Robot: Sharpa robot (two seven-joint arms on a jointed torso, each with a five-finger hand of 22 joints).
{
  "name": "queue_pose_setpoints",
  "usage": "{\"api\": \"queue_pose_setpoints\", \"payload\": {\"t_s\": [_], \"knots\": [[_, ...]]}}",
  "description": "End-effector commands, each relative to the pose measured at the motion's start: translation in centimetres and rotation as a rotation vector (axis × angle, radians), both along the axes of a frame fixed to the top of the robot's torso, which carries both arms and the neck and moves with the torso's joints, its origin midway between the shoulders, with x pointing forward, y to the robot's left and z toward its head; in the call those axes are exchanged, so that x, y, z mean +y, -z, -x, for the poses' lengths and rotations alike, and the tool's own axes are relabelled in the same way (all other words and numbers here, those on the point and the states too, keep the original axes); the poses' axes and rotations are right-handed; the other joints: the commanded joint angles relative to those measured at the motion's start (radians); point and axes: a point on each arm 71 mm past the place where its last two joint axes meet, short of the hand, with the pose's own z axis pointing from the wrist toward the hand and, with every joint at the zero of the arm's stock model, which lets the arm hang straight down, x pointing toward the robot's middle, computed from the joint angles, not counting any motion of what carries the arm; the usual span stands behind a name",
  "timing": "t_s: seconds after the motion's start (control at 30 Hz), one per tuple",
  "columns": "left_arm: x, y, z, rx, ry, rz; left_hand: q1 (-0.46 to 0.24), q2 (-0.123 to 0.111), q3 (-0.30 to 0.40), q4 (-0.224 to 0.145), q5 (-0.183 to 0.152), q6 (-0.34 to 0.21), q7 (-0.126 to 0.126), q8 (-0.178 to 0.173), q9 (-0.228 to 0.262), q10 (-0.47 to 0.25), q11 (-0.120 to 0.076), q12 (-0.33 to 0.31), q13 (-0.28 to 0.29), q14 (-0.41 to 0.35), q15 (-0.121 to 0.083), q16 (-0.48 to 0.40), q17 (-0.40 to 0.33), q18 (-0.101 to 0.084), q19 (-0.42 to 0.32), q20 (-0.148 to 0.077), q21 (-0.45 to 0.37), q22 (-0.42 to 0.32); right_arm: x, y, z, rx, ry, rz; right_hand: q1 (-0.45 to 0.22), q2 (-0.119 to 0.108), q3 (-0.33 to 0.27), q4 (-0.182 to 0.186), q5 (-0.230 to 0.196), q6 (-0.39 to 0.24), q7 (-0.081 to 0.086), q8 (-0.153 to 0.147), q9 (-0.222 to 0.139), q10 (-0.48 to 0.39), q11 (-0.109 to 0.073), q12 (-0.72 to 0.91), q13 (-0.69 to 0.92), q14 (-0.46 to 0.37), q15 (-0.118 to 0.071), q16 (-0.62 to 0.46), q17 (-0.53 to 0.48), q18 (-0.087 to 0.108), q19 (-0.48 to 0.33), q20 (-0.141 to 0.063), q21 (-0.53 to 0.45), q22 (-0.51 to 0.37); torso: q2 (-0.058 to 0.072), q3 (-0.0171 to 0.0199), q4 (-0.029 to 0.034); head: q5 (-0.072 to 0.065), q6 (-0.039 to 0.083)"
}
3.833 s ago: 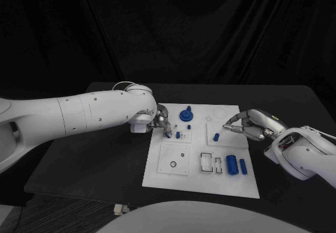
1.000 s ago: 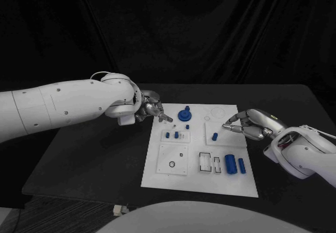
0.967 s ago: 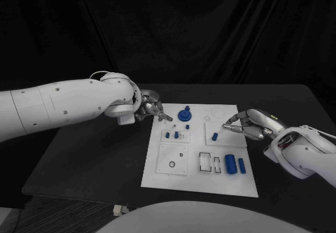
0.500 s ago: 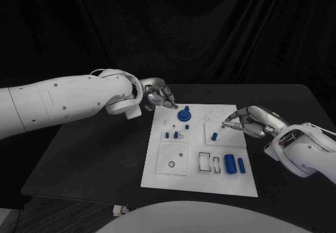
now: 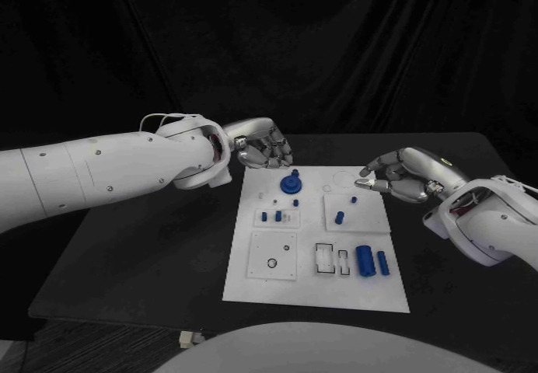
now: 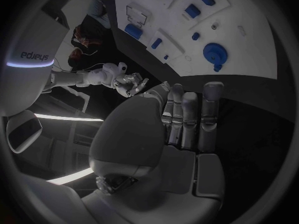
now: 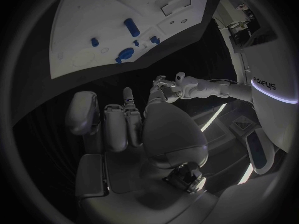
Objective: Assemble the parts on the task board
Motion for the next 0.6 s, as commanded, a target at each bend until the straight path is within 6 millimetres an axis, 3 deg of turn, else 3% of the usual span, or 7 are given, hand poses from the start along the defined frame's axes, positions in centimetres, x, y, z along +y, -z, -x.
{"api": "queue_pose_setpoints", "payload": {"t_s": [0.03, 0.17, 0.3, 0.37, 0.4, 0.47, 0.6], "knots": [[0.6, -0.8, 0.4, -0.159, 0.026, 0.048, -0.007, -0.01, 0.014, 0.003, 0.009, -0.003, 0.012, -0.008, -0.016, -0.103, 0.02, -0.053, -0.035, -0.066, 0.018, -0.046, -0.042, 0.004, -0.03, 0.01, -0.015, 0.066, 0.9, -2.1, -0.6, -0.069, -0.016, 0.0, 0.118, -0.009, 0.014, -0.015, -0.004, 0.037, 0.003, 0.008, 0.001, -0.179, 0.013, -0.662, -0.77, -0.038, 0.007, -0.164, -0.149, 0.033, -0.059, 0.01, -0.174, 0.055, 0.0, -0.0015, 0.0006, -0.005, 0.0], [2.1, -1.2, 0.9, -0.205, -0.009, 0.09, 0.002, -0.008, 0.022, -0.013, 0.037, -0.003, 0.008, -0.001, -0.021, -0.163, 0.021, -0.044, -0.034, -0.074, 0.017, -0.034, -0.051, 0.004, -0.033, 0.012, 0.009, 0.069, 2.7, -4.6, -1.6, -0.116, -0.061, 0.009, 0.231, -0.03, 0.006, 0.024, -0.021, 0.049, 0.027, -0.004, -0.006, -0.21, 0.051, -1.038, -1.063, -0.013, 0.044, -0.178, -0.138, 0.032, -0.036, 0.034, -0.2, 0.036, 0.0, -0.0026, -0.0002, -0.004, 0.0], [4.0, -1.7, 1.6, -0.236, -0.059, 0.147, 0.003, -0.004, 0.037, -0.024, 0.047, -0.014, 0.006, 0.004, -0.027, -0.184, 0.019, -0.023, -0.037, -0.017, 0.007, 0.022, -0.035, -0.003, 0.023, 0.01, 0.113, 0.089, 5.4, -6.3, -2.9, -0.138, -0.123, 0.046, 0.259, -0.046, 0.0, 0.02, -0.048, 0.023, 0.01, -0.021, -0.013, -0.23, 0.07, -1.114, -1.126, 0.01, 0.051, -0.119, -0.076, 0.02, -0.004, 0.044, -0.137, 0.057, 0.0, -0.0031, -0.0009, -0.006, 0.0], [5.0, -1.9, 1.9, -0.231, -0.089, 0.184, -0.006, -0.005, 0.048, -0.02, 0.053, -0.021, 0.006, 0.006, -0.03, -0.19, 0.019, -0.018, -0.049, 0.021, 0.004, 0.052, -0.029, -0.009, 0.06, 0.01, 0.177, 0.101, 7.0, -6.6, -3.4, -0.14, -0.164, 0.087, 0.3, -0.041, 0.021, 0.016, -0.177, -0.008, 0.007, -0.049, -0.025, -0.2, 0.066, -1.15, -1.175, 0.046, 0.045, 0.005, 0.045, 0.0, 0.045, 0.041, -0.004, 0.108, 0.0, -0.0025, 0.0001, -0.01, 0.0], [5.3, -1.9, 2.0, -0.225, -0.101, 0.201, -0.009, -0.006, 0.05, -0.018, 0.054, -0.023, 0.006, 0.007, -0.032, -0.191, 0.019, -0.019, -0.055, 0.026, 0.004, 0.054, -0.031, -0.009, 0.066, 0.011, 0.187, 0.102, 7.9, -6.5, -3.7, -0.141, -0.188, 0.115, 0.305, -0.044, 0.03, 0.018, -0.195, -0.015, 0.004, -0.058, -0.028, -0.192, 0.065, -1.159, -1.187, 0.047, 0.044, 0.016, 0.056, -0.002, 0.05, 0.04, 0.009, 0.115, 0.0, -0.003, 0.0004, -0.011, 0.0], [6.3, -2.0, 2.1, -0.208, -0.131, 0.251, -0.044, -0.023, 0.064, 0.014, 0.068, -0.053, 0.007, -0.007, -0.049, -0.216, 0.032, -0.081, -0.139, 0.031, 0.017, 0.024, -0.082, -0.012, 0.087, 0.019, 0.224, 0.107, 9.9, -5.8, -4.1, -0.13, -0.242, 0.199, 0.325, -0.058, 0.05, 0.02, -0.198, -0.029, -0.028, -0.076, -0.035, -0.166, 0.059, -1.171, -1.213, 0.054, 0.029, 0.055, 0.095, -0.009, 0.061, 0.032, 0.049, 0.135, -0.001, -0.004, 0.002, -0.01, 0.0], [7.2, -1.9, 2.4, -0.19, -0.151, 0.289, -0.061, -0.035, 0.06, 0.037, 0.116, -0.071, 0.012, -0.025, -0.086, -0.22, 0.049, -0.161, -0.272, 0.039, 0.028, -0.02, -0.159, -0.013, 0.104, 0.035, 0.253, 0.111, 11.7, -4.2, -4.5, -0.113, -0.292, 0.306, 0.326, -0.07, 0.058, 0.025, -0.205, -0.02, -0.025, -0.078, -0.035, -0.169, 0.058, -1.185, -1.229, 0.051, 0.019, 0.049, 0.088, -0.007, 0.06, 0.023, 0.049, 0.14, 0.0, -0.0054, 0.0046, -0.008, 0.0]]}}
